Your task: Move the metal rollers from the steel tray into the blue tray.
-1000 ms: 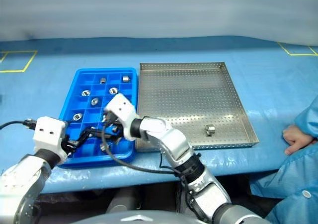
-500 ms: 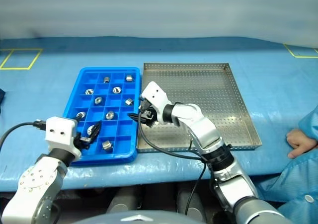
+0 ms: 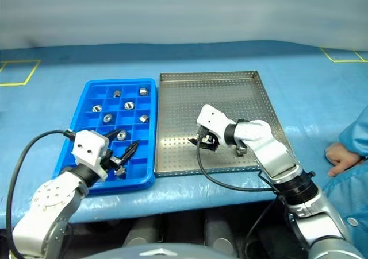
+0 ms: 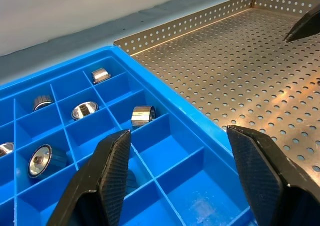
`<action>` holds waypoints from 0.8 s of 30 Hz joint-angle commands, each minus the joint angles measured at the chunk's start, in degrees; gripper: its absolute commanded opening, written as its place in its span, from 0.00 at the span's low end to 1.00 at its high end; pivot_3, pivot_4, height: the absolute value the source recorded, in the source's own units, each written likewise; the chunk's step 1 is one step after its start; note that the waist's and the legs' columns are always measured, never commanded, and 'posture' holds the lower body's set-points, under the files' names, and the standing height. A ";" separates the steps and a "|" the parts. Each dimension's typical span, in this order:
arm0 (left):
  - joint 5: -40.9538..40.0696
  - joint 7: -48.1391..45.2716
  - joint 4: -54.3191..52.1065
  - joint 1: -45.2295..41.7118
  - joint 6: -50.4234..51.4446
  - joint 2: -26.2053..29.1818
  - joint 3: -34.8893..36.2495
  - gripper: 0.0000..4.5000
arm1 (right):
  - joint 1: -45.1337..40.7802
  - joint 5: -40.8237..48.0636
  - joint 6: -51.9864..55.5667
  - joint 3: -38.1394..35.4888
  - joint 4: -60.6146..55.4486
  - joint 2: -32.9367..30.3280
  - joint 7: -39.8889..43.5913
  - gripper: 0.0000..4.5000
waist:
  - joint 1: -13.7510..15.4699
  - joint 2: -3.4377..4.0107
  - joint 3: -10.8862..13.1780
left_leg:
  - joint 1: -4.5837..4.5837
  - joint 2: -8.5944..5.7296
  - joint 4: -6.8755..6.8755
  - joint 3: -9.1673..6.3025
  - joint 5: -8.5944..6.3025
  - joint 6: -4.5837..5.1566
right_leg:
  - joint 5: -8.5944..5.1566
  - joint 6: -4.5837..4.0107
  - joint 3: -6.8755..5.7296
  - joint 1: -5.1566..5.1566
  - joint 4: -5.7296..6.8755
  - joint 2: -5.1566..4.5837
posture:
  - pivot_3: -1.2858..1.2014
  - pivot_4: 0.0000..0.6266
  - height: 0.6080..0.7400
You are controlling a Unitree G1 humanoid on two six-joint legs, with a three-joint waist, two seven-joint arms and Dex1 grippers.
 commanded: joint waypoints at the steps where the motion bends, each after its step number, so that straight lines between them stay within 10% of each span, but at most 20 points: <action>1: 0.27 0.34 -0.95 0.11 -1.14 -0.23 -1.75 0.74 | 1.07 -6.37 0.38 1.43 -2.48 -5.12 -1.03 0.83 | 0.00 -0.01 0.00 | -0.01 -0.03 -0.01 0.00 0.00 0.00 | 0.01 0.01 0.02 0.00 -0.02 -0.02 | 0.54 0.24 1.00; 24: 1.02 1.57 1.42 -0.22 0.23 1.19 -1.95 0.74 | 9.03 -13.10 2.28 -0.92 -2.84 -15.01 0.80 0.83 | -0.96 -0.03 0.04 | 0.04 -0.01 0.12 0.15 -0.02 0.04 | 0.04 0.10 0.14 0.01 0.01 0.01 | 0.52 0.24 1.00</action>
